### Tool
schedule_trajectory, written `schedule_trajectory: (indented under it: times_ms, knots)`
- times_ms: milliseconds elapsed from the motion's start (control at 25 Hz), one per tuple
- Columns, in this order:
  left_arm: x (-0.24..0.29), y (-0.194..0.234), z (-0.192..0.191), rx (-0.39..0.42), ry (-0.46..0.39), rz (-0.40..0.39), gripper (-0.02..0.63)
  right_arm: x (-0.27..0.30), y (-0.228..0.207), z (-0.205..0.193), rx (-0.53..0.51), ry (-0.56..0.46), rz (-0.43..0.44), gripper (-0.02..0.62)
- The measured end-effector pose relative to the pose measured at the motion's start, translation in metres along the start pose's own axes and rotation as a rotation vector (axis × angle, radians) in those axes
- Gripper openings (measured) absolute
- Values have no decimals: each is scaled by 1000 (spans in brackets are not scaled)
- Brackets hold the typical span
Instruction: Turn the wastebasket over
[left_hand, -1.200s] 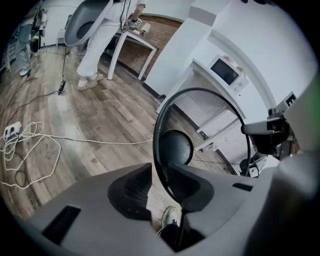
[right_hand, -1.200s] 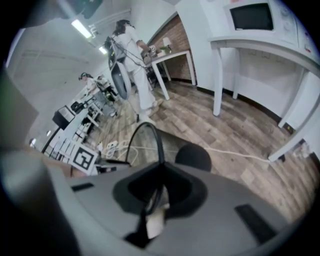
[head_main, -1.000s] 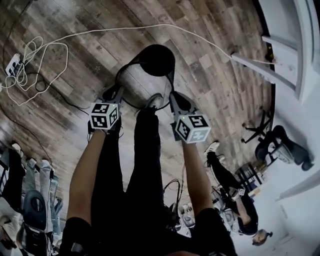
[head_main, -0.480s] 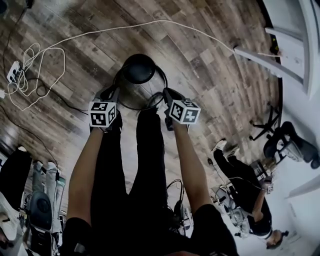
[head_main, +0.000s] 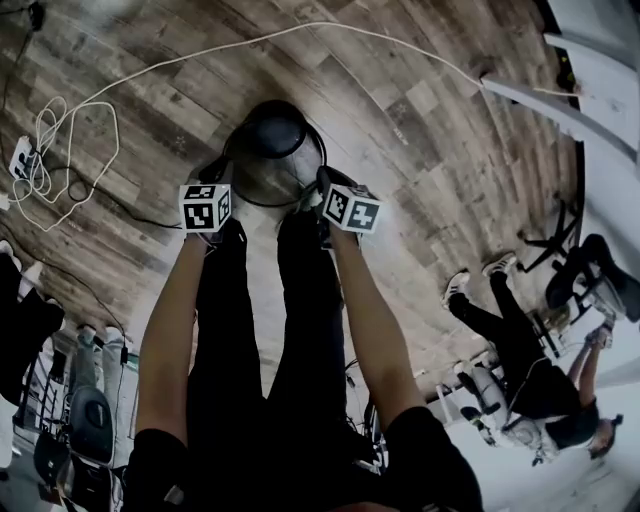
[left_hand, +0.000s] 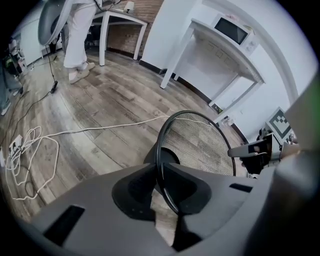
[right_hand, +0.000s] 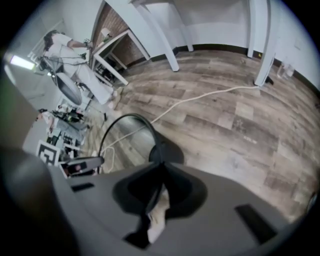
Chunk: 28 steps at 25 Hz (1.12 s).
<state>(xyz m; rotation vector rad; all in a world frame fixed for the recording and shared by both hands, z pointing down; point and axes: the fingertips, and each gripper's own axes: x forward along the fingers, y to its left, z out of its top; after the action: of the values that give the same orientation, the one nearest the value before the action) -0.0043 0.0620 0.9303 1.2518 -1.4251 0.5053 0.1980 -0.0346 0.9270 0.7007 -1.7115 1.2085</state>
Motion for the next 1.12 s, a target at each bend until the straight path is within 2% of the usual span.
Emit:
schedule_trajectory:
  times_ms: [320,640,1000,1120]
  knots:
    - [34,15,-9,48,23,31,74,39,-17,-15,42,20,-16,49]
    - [49,27,-17,16,37,56,71,55,-19,-17,34,26,-36,49]
    - [50,30,-16,-29,34,43,69,56,-17,-15,37,-2,-56,51]
    - [51,32,-19,-7,68,74,91,57,-19,-15,30,6,-72,55]
